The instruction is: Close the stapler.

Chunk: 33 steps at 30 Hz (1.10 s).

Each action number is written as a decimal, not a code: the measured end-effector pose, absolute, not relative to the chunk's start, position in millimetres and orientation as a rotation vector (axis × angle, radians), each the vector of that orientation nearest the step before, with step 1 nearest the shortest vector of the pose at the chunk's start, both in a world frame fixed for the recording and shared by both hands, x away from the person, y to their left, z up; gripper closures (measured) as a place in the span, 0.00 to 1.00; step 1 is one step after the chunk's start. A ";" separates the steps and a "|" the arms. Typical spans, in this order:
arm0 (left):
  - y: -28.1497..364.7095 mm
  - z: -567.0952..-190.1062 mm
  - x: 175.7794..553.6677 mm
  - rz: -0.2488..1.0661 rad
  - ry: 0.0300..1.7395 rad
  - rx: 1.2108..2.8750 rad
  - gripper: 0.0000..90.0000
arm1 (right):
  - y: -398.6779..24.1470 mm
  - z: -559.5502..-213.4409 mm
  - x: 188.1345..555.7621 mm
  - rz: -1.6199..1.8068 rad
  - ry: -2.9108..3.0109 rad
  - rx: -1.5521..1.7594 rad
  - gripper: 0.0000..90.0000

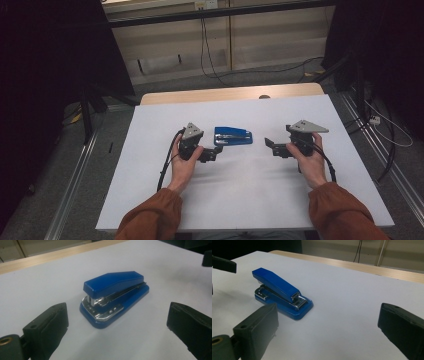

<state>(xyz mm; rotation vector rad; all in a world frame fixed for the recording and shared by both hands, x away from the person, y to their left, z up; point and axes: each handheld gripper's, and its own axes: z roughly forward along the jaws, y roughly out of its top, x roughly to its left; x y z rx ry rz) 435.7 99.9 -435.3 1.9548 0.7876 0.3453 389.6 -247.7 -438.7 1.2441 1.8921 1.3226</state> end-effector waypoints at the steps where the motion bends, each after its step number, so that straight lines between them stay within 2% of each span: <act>1: 101.4 -434.8 434.1 0.334 0.805 1.956 0.04 | -248.2 -438.0 388.0 1.328 1.889 1.246 0.03; 7: 111.7 -432.7 425.2 0.339 0.838 1.941 0.04 | -249.5 -437.7 378.6 1.340 1.884 1.244 0.03; 20: 143.9 -425.1 398.1 0.493 0.862 1.895 0.04 | -256.6 -434.6 361.9 1.332 1.857 1.234 0.03; 33: 171.3 -419.2 372.9 0.542 0.879 1.830 0.03 | -266.0 -433.5 343.2 1.321 1.839 1.231 0.03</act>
